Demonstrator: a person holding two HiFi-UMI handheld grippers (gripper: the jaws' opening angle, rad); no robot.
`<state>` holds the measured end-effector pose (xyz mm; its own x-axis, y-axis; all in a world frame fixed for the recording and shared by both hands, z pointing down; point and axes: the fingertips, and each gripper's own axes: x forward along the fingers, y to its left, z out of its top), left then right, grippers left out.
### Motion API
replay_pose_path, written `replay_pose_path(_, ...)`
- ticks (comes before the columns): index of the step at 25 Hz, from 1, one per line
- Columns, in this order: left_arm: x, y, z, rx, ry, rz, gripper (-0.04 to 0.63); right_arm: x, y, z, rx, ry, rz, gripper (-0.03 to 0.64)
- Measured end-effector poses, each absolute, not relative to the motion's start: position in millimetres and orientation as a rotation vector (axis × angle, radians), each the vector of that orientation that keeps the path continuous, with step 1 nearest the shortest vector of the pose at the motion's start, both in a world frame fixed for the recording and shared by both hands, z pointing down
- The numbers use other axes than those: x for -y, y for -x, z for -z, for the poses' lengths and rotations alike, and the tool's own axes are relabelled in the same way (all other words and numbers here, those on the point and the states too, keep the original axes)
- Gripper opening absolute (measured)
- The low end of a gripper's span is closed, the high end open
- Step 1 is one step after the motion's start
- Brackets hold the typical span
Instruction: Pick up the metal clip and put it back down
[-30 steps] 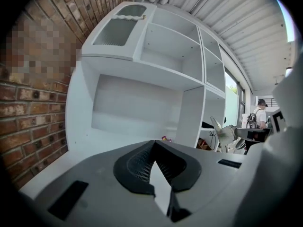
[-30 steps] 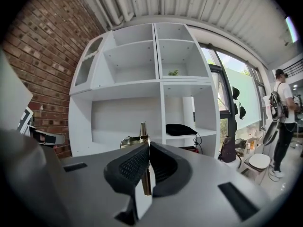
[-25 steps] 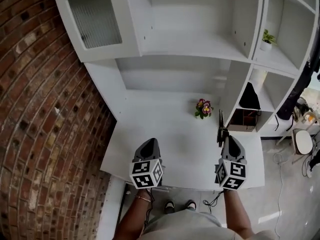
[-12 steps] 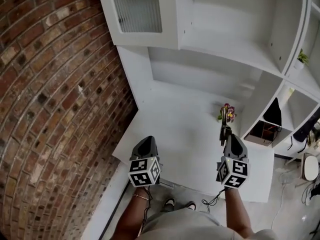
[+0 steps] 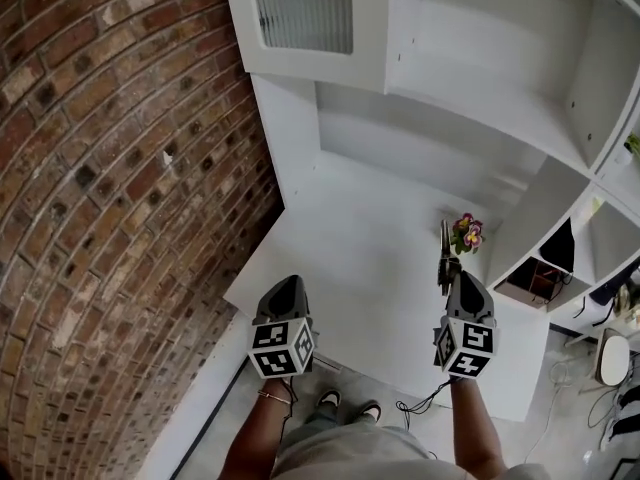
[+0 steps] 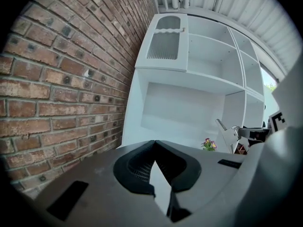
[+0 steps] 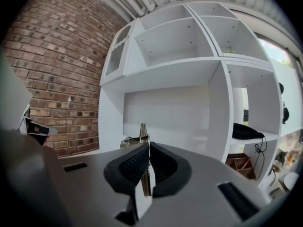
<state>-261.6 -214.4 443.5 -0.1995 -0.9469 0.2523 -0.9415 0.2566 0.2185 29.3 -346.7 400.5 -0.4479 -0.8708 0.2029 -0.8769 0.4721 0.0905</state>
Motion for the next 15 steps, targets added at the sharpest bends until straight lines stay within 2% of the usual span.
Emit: replay_pose_path(15,209,257,-501,2.149,-1.637,-0.078,0.011,390,-13,-476,2.355,-1.105,0.097,0.006)
